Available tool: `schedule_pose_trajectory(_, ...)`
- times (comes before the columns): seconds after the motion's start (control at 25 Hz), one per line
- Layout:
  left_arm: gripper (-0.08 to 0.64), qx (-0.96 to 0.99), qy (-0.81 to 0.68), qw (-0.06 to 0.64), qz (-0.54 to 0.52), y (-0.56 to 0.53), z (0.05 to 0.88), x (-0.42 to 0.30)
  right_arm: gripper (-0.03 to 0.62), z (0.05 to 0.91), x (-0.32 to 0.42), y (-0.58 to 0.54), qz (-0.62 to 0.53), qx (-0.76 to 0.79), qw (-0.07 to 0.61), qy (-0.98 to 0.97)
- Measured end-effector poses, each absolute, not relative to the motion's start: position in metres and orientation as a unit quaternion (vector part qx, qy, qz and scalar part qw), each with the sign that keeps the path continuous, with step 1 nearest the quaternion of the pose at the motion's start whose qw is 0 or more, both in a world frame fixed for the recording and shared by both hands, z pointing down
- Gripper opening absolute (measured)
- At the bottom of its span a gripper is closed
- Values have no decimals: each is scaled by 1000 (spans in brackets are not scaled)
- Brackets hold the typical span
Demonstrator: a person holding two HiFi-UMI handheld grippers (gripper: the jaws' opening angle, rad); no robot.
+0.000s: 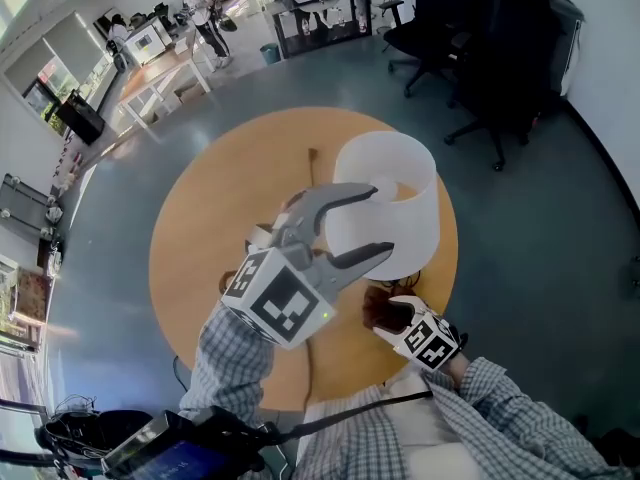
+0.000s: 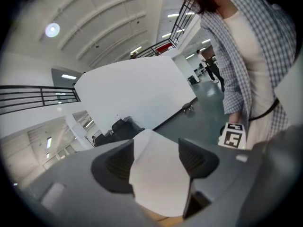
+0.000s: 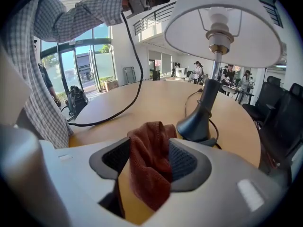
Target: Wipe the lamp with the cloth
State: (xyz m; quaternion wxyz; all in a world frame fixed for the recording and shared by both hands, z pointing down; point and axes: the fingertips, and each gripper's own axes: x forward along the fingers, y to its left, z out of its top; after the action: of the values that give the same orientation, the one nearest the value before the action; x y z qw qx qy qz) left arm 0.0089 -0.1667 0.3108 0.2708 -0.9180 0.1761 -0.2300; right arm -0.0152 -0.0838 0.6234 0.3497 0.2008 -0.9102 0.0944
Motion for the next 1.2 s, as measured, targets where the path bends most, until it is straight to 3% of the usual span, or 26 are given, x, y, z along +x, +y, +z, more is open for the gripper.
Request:
schedule_pose_trajectory(0.2,268,-928,228,222,-194,-155,319,-16,228,601,4,-96,98,251,309,-912)
schedule_pose_trajectory(0.48,16,-939,281,120,-158,-127,364,-56,5,566,27,-106,115,339,228,-905)
schedule_pose_trajectory(0.64,5,-952,278,58,-117,-105,407,-53,5,564,28,-100,153,357,200,-900)
schedule_pose_trajectory(0.92,5,-955,261,-40,-133,-74,485,-46,5,548,11,-96,193,372,158,-894)
schedule_pose_trajectory(1.2,5,-947,273,-83,-148,-59,518,-57,5,538,2,-87,189,351,157,-903)
